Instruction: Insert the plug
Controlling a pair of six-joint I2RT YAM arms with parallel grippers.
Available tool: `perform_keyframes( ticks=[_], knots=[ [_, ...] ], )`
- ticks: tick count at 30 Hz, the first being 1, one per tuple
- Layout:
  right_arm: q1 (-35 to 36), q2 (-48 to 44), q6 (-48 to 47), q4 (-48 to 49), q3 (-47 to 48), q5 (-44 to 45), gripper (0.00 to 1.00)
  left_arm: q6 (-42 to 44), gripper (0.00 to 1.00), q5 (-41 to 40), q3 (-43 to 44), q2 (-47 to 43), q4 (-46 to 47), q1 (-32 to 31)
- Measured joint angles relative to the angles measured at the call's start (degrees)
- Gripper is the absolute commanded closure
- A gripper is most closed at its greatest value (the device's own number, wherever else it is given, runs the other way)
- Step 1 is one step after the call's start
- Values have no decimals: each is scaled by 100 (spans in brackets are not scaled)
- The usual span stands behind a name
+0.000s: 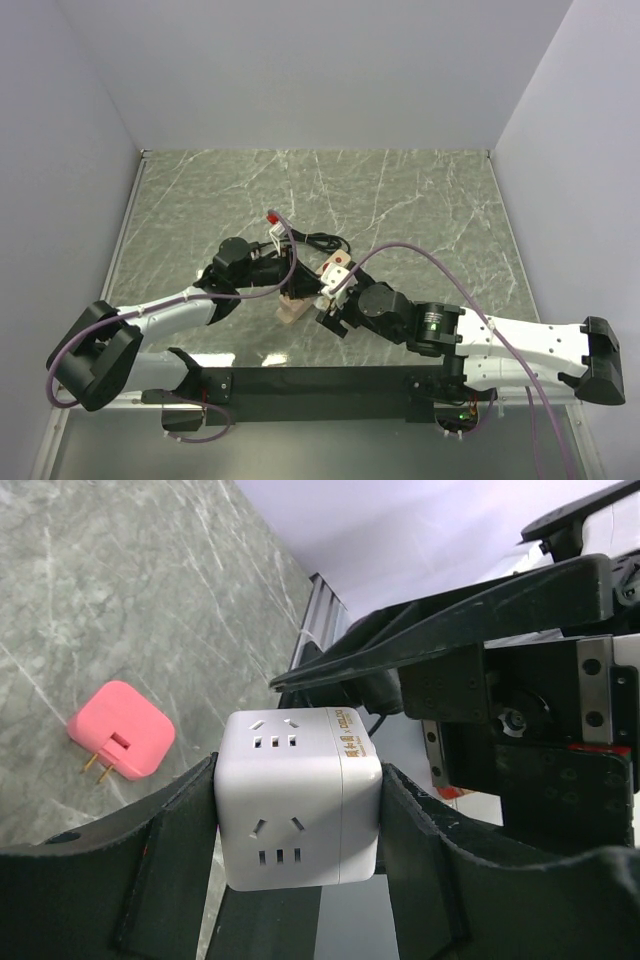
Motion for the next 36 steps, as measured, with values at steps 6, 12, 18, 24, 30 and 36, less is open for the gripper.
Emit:
perform_keyframes(
  ticks=[6,12,18,24,30,36],
  knots=[
    [42,96,-39,7,0,-48,21,0,99,57,0,0,57,-157],
    [138,238,-125,-28,52,-74,83,20,94,-83,-2,-70,-81,-282],
    [144,271,-37,-44,188,39,100,44,30,-295,-13,-313,-199,-286],
    [-236,227,470,-334,514,15,100,483,1,-778,0,-1064,-625,-348],
    [-1327,-114,1145,-999,1047,-435,100,890,1,-1731,-26,-2288,-1193,-133],
    [-2422,-116,1550,-1552,1803,-1696,100,1187,1,-2721,-535,-3362,-1370,-74]
  ],
)
